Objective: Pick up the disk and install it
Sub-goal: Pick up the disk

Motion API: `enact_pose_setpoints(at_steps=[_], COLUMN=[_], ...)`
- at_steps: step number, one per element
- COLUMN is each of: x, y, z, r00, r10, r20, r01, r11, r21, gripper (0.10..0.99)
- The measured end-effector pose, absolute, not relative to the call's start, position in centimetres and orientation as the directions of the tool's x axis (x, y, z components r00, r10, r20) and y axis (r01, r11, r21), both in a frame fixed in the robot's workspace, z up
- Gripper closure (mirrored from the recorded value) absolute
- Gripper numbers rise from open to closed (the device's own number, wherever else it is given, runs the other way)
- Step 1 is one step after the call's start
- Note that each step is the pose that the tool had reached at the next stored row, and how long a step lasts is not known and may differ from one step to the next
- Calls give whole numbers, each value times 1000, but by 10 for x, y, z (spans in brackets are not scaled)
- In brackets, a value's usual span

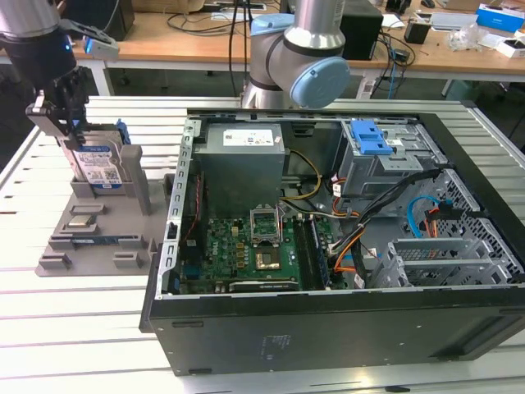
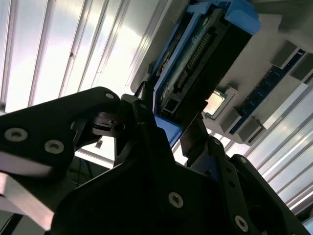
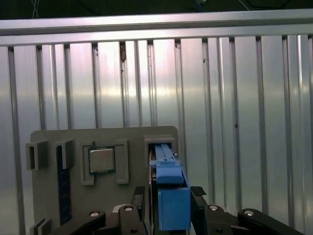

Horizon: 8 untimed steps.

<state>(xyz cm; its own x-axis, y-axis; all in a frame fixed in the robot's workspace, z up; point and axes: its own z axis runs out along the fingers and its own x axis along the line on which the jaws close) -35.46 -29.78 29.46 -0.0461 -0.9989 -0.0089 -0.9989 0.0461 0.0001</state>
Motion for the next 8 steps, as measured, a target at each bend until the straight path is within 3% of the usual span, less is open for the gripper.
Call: enact_pose_setpoints(at_steps=[8], x=[-355], y=[-298], z=[289], r00=[-43], r10=[-999], r20=[-10], r01=[-999], r11=[43], r21=[0], gripper=[624])
